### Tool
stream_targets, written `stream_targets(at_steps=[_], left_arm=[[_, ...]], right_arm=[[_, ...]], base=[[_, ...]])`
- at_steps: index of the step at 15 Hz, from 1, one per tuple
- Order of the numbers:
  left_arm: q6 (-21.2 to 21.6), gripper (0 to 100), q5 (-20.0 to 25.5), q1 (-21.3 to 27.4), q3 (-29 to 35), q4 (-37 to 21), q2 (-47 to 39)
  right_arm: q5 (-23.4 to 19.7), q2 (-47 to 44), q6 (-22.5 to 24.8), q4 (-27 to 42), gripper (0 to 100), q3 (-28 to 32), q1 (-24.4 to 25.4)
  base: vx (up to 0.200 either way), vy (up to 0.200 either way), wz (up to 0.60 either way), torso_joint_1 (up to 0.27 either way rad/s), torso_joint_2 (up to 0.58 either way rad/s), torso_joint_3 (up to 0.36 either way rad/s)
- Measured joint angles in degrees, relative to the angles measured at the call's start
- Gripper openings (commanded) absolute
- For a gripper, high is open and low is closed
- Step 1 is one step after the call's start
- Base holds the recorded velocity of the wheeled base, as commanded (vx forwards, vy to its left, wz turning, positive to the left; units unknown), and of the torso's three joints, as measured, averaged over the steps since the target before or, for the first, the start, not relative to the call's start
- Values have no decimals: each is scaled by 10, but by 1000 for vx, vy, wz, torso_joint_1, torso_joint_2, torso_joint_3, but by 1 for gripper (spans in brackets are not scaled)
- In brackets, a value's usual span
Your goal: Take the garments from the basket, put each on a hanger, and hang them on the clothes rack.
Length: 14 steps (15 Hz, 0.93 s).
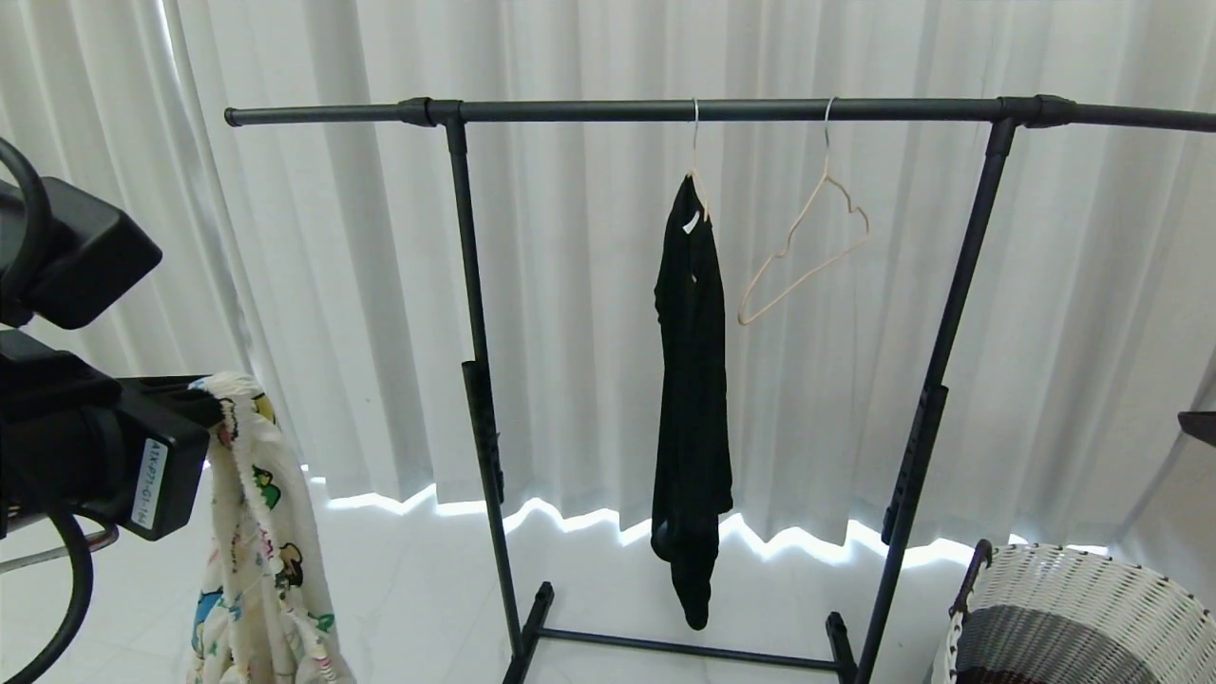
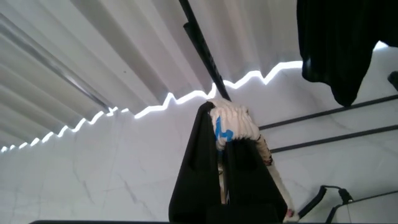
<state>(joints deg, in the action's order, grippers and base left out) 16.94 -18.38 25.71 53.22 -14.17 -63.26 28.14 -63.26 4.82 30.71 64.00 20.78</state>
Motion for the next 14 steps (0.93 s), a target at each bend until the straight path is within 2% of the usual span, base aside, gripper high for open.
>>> stream_targets(at_steps=[3,6,14], left_arm=[[30,0,0,0,-1,5,1],[36,0,0,0,-1,13,1],[36,0,-1,0,-1,13,1]], right_arm=[[-12,0,-1,-8,100,0,-40],[-27,1,-1,-12,100,0,-65],[-28,0,0,-28,100,0,-71]], base=[[0,0,0,170,-460,-287],[0,0,0,190,-463,-282],[0,0,0,216,-491,-284]])
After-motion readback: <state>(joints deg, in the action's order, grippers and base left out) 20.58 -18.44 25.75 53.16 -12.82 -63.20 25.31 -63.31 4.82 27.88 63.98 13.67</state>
